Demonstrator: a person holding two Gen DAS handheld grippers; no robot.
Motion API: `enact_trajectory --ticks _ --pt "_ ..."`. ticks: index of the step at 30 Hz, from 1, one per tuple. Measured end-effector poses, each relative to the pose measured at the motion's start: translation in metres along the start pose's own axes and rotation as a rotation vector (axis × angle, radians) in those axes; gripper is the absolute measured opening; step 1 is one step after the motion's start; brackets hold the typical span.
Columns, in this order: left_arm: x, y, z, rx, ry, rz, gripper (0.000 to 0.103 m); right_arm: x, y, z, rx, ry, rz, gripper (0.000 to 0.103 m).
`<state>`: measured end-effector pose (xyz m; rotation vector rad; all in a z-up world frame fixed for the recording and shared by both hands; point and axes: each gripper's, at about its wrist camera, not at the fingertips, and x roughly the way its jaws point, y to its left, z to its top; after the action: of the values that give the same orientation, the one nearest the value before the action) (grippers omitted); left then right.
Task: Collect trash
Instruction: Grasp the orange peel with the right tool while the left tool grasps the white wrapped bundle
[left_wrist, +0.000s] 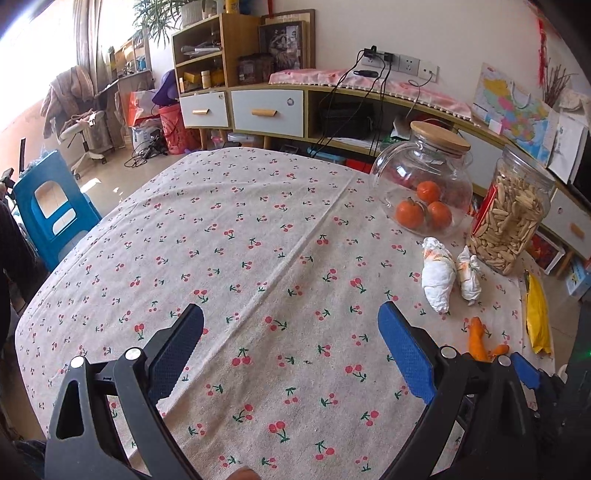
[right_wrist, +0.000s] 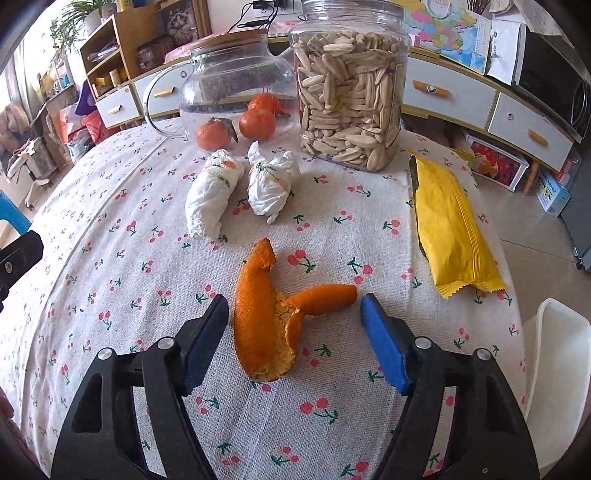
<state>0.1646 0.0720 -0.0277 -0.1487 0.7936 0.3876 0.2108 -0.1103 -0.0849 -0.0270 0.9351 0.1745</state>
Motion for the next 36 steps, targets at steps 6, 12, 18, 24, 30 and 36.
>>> enact_trajectory --ticks 6,12,18,24,30,36 --pt "0.026 -0.027 0.005 0.061 0.075 -0.095 0.093 -0.005 -0.008 0.001 0.002 0.012 0.011 0.022" --pt "0.050 -0.061 0.017 0.107 0.100 -0.148 0.093 -0.010 -0.024 -0.001 0.053 0.050 0.007 0.018" --pt "0.066 -0.096 0.028 0.200 0.098 -0.163 0.093 -0.016 -0.038 0.000 0.091 0.060 0.005 0.018" --pt "0.082 -0.118 0.034 0.254 0.116 -0.164 0.093 -0.018 -0.045 0.002 0.116 0.060 0.014 0.018" --pt "0.105 -0.125 0.036 0.224 0.196 -0.193 0.083 -0.019 -0.046 0.004 0.117 0.051 0.024 0.018" --pt "0.115 -0.123 0.035 0.211 0.213 -0.198 0.060 -0.019 -0.048 0.003 0.123 0.053 0.026 0.018"
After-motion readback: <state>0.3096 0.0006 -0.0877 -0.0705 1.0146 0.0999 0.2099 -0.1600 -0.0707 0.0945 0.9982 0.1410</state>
